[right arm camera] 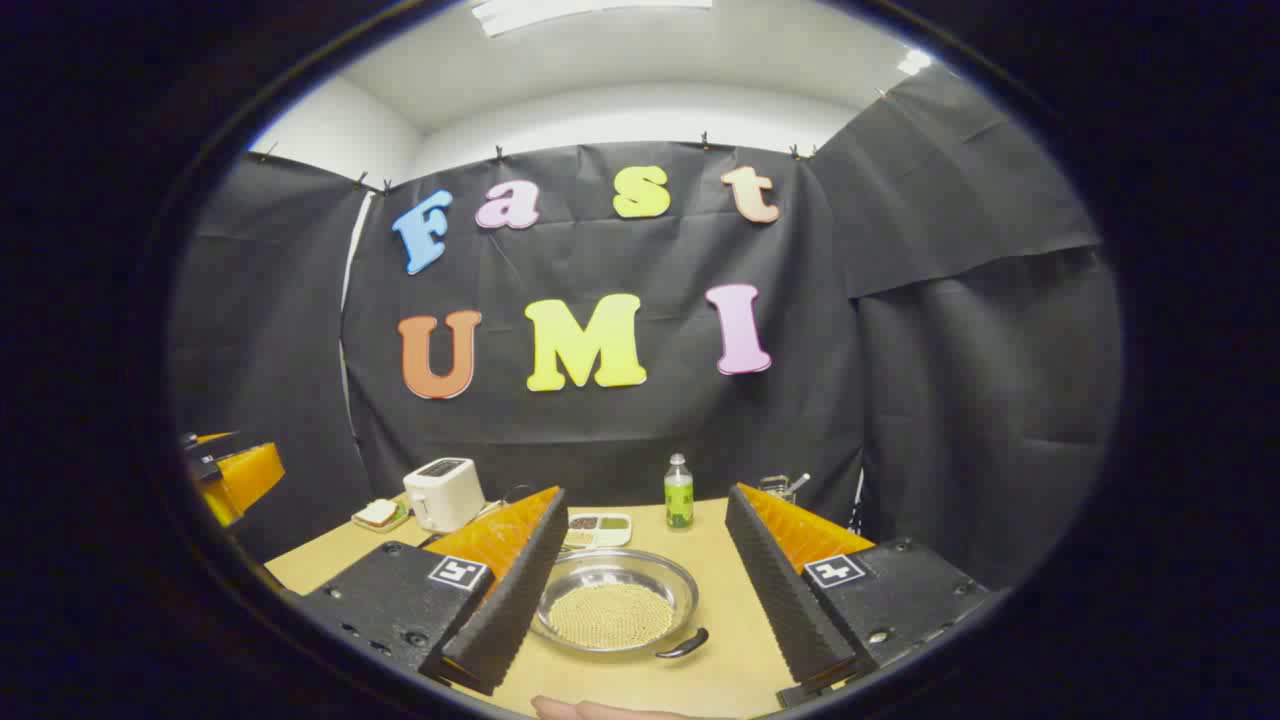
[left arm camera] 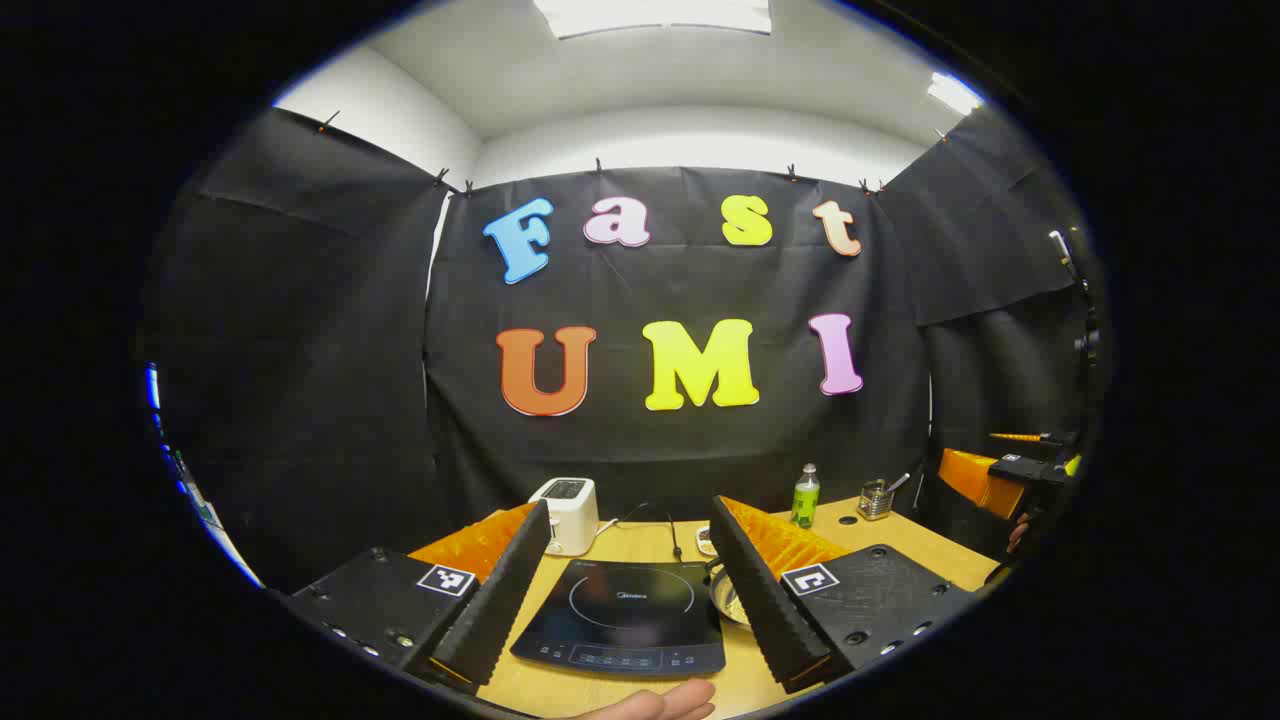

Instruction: First push the handle of the pot to place it horizontally, then grasp the pot with both hands and set it on the induction cooktop.

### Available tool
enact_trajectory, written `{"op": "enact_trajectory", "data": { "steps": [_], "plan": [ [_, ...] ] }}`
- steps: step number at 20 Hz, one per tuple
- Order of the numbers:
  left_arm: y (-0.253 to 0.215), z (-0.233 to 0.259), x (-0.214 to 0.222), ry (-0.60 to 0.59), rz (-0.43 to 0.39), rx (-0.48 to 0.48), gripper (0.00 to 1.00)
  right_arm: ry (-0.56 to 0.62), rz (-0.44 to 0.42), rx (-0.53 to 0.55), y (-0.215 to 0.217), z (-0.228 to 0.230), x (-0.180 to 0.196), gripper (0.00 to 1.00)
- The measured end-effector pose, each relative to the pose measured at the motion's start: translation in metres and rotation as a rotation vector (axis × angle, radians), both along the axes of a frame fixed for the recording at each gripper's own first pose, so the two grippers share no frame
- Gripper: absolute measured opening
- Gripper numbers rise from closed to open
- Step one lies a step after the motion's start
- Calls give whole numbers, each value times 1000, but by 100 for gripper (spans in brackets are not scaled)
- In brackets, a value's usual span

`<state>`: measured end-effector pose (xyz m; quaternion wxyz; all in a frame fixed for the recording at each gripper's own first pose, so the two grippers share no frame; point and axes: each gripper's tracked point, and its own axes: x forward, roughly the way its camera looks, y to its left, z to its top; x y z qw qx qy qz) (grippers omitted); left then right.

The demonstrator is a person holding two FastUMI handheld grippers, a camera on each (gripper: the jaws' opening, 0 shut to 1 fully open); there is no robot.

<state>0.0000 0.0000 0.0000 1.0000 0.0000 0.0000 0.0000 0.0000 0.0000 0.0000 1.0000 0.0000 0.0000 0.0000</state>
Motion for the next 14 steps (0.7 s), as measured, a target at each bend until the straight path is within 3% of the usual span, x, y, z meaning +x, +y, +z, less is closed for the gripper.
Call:
{"op": "enact_trajectory", "data": {
  "steps": [5,14],
  "plan": [
    [11,0,-2,-11,16,-15,95,12,16,0,1,-1,-1,96],
    [-6,-7,-4,-8,-41,-6,97,36,-23,21,-25,-11,2,96]
  ]
}}
